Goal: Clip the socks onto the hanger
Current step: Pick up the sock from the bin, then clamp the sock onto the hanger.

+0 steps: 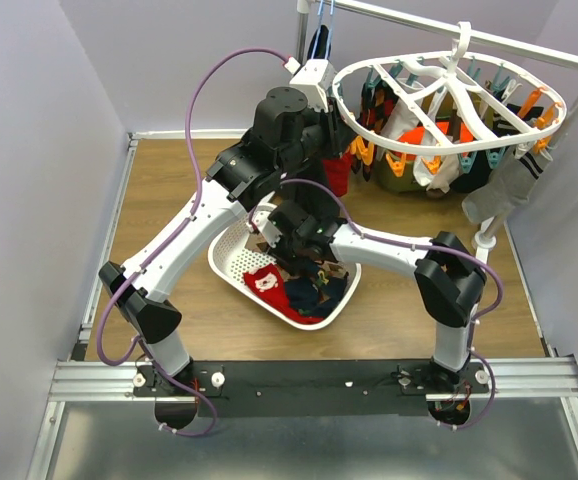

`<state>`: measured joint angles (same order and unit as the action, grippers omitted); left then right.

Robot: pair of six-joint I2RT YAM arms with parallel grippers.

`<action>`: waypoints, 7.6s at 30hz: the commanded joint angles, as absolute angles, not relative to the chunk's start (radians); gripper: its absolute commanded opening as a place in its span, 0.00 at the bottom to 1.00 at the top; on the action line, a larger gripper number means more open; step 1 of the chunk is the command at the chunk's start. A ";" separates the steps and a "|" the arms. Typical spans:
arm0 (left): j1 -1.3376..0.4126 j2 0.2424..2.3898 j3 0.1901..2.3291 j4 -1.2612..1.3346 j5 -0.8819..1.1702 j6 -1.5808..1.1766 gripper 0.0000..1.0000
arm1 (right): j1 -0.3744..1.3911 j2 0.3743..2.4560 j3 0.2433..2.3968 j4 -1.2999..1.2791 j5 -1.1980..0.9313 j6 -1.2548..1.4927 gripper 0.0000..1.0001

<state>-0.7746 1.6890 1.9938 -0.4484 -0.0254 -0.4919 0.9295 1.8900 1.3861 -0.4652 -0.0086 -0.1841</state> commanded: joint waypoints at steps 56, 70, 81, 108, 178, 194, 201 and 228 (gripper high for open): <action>-0.782 1.675 1.951 -0.477 -0.005 -0.494 0.00 | 0.884 1.855 1.388 -0.761 -0.152 -0.163 0.58; -0.784 1.657 1.930 -0.474 -0.008 -0.494 0.00 | 0.882 1.743 1.375 -0.561 -0.134 -0.025 0.01; -0.784 1.649 1.905 -0.460 -0.026 -0.500 0.00 | 0.882 1.839 1.286 -0.152 0.247 0.241 0.11; -0.784 1.637 1.905 -0.466 -0.018 -0.492 0.00 | 0.894 1.928 1.496 -0.477 -0.063 0.009 0.49; -0.785 1.632 1.898 -0.426 -0.005 -0.485 0.00 | 0.893 0.979 0.815 0.162 0.356 0.272 0.01; -0.785 1.624 1.876 -0.419 0.021 -0.485 0.00 | 0.893 0.902 0.847 0.181 0.423 0.198 0.01; -0.785 1.612 1.858 -0.407 0.025 -0.495 0.00 | 0.890 0.943 0.847 0.259 0.459 0.150 0.01; -0.785 1.598 1.819 -0.382 0.028 -0.491 0.00 | 0.802 1.023 0.894 0.307 0.423 0.172 0.01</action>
